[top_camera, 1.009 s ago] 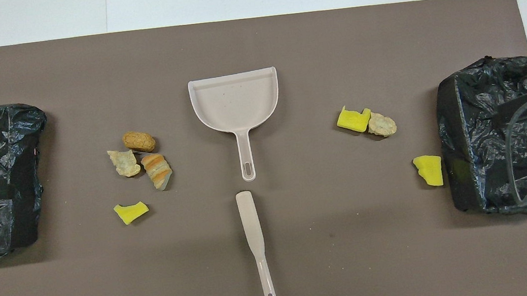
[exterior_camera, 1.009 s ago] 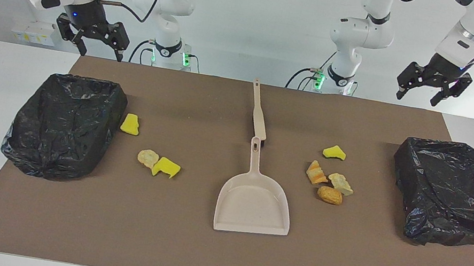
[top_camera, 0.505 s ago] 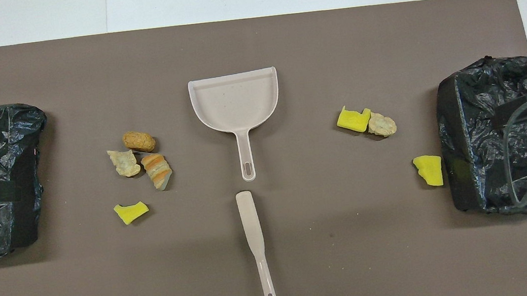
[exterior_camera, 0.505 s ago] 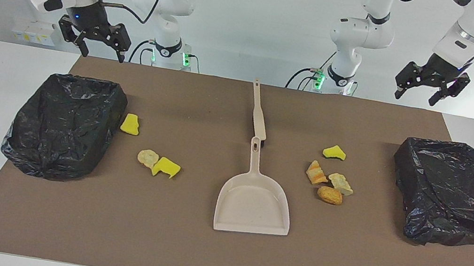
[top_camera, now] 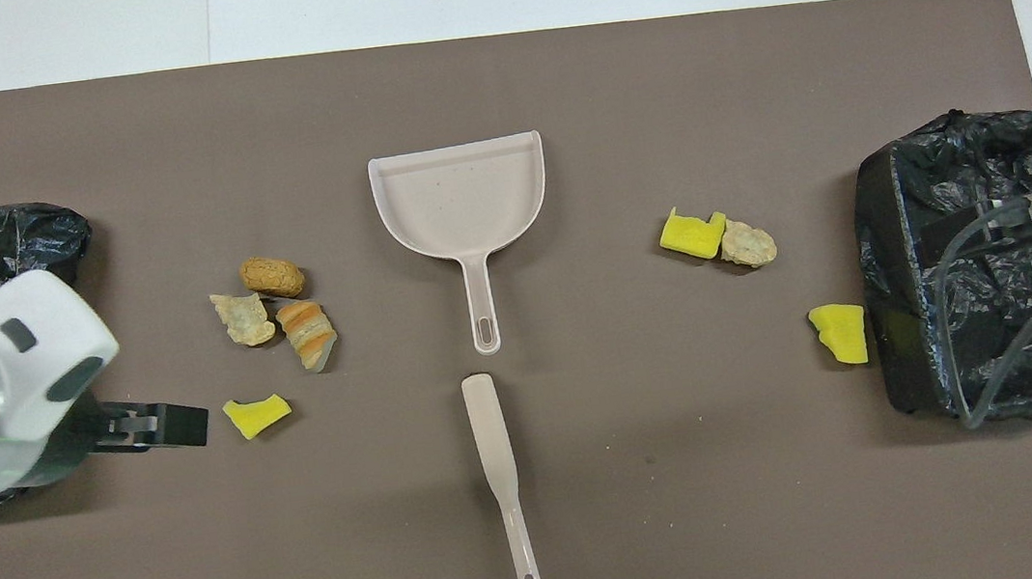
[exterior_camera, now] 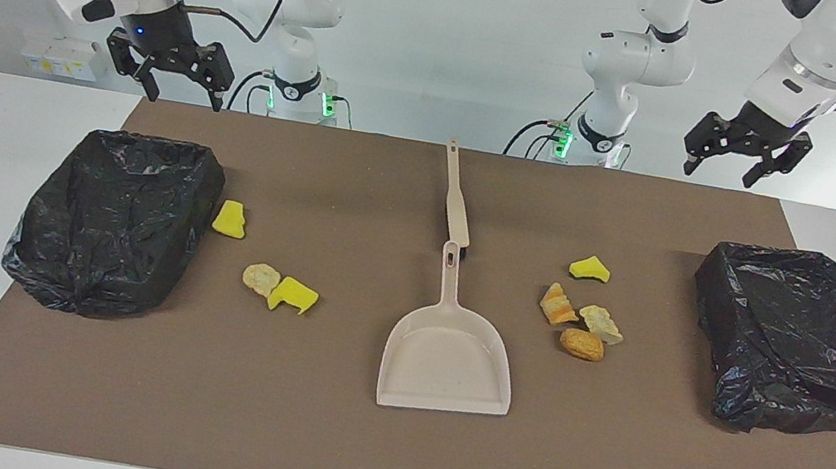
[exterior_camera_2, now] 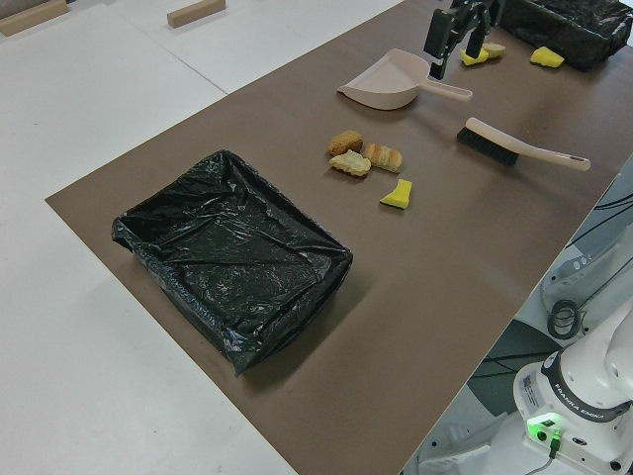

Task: Sweep and dump trash in bin
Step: 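Reach the right gripper to the dustpan handle while the left gripper reaches the brush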

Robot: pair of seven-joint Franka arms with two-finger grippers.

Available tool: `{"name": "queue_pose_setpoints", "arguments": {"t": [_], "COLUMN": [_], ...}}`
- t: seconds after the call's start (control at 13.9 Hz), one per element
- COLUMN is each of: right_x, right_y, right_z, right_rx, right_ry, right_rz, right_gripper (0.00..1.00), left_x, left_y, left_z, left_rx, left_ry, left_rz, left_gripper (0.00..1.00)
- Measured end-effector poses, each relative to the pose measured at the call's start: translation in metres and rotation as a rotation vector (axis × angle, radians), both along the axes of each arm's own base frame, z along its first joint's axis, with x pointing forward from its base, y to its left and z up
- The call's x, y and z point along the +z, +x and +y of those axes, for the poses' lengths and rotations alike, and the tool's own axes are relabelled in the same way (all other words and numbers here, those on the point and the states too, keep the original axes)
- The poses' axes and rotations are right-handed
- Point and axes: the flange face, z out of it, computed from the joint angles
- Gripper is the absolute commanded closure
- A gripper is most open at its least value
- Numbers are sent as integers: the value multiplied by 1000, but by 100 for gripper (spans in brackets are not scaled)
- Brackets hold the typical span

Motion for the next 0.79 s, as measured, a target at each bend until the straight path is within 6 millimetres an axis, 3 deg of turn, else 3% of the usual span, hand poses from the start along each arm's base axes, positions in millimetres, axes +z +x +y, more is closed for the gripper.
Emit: {"name": "queue_pose_setpoints", "arguments": {"t": [0.43, 0.79], "right_x": [-37, -84], "right_y": [20, 41], "right_z": [48, 127], "right_rx": [51, 72], "right_ry": [0, 20], "right_rz": [35, 26], "right_gripper": [0, 0], "left_x": [-60, -121], "left_y": [-62, -120], "left_z": [-112, -176], "left_rx": [60, 94], "left_ry": [-27, -47], "left_rz": [-25, -43], "left_gripper": [0, 0]}}
